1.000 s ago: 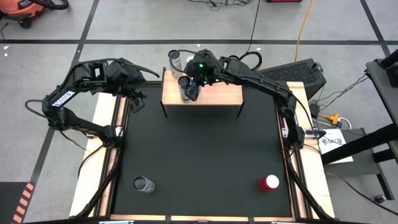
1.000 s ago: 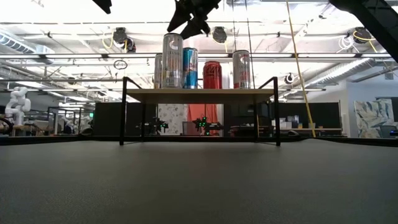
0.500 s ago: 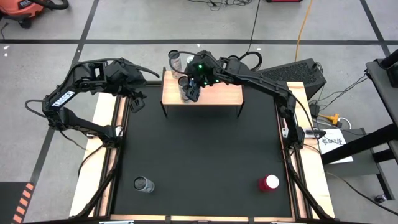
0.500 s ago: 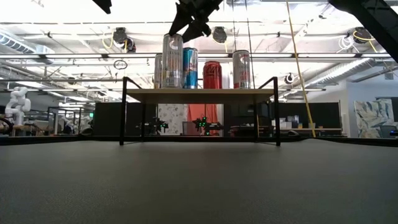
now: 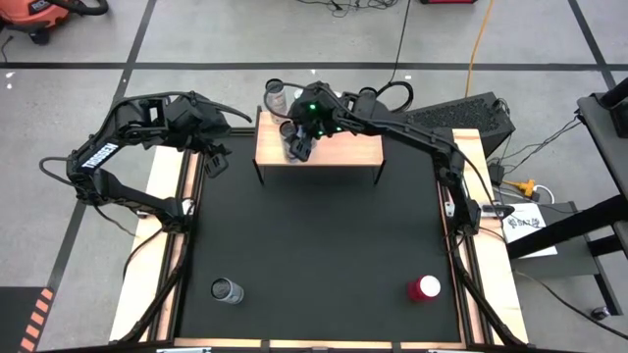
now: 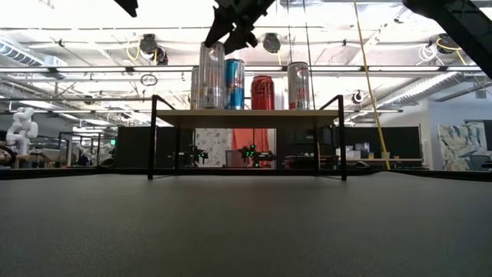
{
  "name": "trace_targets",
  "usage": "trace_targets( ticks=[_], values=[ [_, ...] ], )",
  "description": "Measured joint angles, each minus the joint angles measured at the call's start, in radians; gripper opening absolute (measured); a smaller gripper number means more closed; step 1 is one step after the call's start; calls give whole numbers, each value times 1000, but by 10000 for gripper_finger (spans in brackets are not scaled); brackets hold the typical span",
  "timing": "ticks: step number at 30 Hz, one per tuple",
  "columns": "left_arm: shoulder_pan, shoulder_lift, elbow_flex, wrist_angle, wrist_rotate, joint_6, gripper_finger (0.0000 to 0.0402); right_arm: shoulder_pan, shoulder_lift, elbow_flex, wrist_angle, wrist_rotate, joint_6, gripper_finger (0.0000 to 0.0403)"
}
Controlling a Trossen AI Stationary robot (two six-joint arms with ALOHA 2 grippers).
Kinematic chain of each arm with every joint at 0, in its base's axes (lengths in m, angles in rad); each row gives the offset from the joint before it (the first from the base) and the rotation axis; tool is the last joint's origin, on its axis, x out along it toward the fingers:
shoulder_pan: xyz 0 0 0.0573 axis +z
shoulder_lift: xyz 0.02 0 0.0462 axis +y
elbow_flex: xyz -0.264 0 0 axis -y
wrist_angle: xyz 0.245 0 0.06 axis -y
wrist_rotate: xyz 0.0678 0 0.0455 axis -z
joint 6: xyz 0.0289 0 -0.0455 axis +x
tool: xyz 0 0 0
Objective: Place canned beverage on shelf
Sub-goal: Put the white-yellow soda can on the shelf
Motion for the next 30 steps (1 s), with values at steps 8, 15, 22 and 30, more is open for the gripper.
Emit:
trace_targets(
  ticks=[8,15,22,30],
  values=[
    [0,0,0,0,0,0,216,1,3,0,2,-1,-1,235],
    [0,0,0,0,0,0,216,1,11,0,41,-1,11,232],
    [0,0,0,0,0,0,216,0,29,0,82,2,37,232],
    [0,0,0,-1,0,5,216,-4,41,-1,151,3,46,234]
  ],
)
